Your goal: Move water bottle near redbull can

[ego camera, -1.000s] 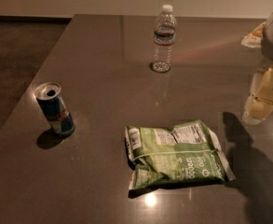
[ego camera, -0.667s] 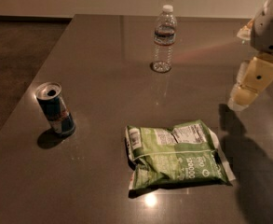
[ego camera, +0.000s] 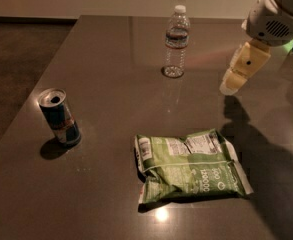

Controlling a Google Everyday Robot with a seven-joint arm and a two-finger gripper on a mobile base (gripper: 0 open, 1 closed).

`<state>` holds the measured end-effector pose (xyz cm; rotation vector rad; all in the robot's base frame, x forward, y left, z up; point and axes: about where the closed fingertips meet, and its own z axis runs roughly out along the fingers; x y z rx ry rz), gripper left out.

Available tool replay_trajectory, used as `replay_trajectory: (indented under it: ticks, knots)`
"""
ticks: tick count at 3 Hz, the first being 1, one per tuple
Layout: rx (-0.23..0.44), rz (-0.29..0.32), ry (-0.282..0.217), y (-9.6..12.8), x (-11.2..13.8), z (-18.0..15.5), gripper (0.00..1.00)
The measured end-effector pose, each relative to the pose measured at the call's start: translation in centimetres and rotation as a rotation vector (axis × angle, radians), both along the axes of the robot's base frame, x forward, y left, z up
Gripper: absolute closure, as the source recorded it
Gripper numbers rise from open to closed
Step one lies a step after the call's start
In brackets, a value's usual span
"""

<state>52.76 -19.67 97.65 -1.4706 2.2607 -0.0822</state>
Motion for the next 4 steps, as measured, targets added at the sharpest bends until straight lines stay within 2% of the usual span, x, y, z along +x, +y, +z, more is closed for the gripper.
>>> replay_trajectory:
  ticks: [1,4]
  knots:
    - [0.061,-0.035,-0.026,1.4,3.0,0.3,0.0]
    - [0.19,-0.106,-0.041,5.9,9.6,-0.3,0.0]
